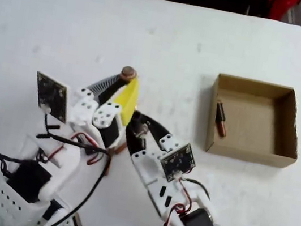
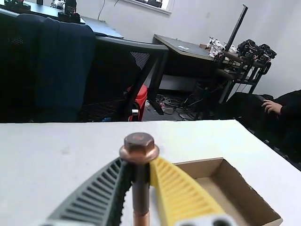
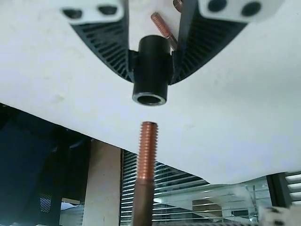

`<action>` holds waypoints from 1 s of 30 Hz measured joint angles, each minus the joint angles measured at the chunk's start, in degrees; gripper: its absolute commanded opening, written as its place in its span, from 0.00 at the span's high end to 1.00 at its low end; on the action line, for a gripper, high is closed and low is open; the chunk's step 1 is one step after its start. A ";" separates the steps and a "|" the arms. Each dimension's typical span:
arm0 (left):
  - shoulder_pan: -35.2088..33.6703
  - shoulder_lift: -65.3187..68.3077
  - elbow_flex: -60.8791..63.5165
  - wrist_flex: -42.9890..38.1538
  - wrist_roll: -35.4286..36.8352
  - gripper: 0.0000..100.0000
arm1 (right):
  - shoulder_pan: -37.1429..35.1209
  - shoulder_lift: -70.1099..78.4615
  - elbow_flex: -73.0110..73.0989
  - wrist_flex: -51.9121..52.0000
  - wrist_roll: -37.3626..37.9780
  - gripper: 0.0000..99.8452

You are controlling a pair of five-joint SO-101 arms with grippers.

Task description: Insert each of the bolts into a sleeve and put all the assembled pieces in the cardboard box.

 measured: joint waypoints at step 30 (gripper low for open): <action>3.08 -0.44 2.55 0.00 -0.18 0.98 | -0.09 0.09 0.00 0.09 0.18 0.98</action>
